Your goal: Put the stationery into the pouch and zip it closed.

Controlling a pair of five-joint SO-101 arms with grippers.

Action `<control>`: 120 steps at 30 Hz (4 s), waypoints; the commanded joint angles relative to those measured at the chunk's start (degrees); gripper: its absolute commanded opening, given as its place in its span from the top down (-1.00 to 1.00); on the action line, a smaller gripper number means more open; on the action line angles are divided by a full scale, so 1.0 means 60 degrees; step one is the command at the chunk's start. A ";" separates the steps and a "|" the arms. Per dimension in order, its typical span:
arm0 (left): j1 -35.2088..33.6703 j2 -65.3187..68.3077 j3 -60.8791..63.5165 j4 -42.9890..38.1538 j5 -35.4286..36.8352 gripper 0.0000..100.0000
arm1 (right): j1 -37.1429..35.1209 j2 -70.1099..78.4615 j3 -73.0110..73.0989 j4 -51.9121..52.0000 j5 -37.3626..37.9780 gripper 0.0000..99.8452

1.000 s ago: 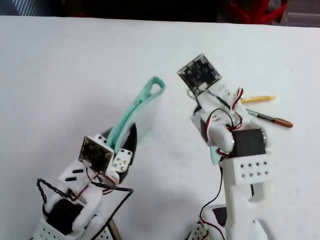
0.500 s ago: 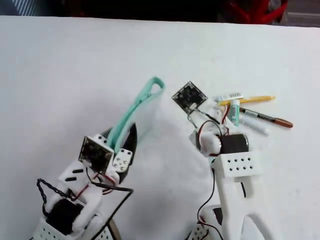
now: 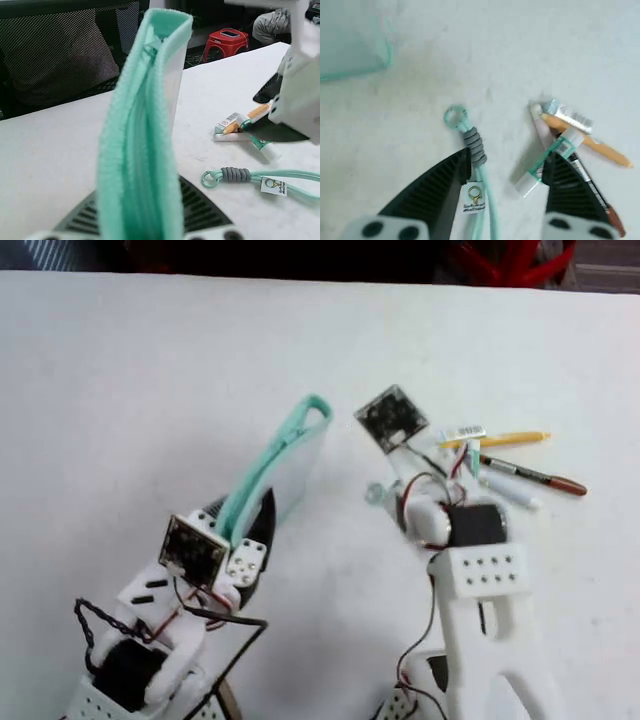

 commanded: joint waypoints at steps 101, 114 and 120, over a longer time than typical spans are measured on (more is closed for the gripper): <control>0.0051 0.0066 0.0059 0.0264 -0.0088 0.95 | -0.4652 0.5385 -0.8322 0.5751 -0.1245 0.96; 0.0139 0.0066 0.0293 -0.0073 -0.0220 0.94 | -0.5223 0.5385 -0.6886 0.5795 -0.1363 0.27; 0.0051 0.0066 0.0278 0.0015 0.0220 0.63 | -0.5326 0.5385 -0.7267 0.5795 -0.1363 0.25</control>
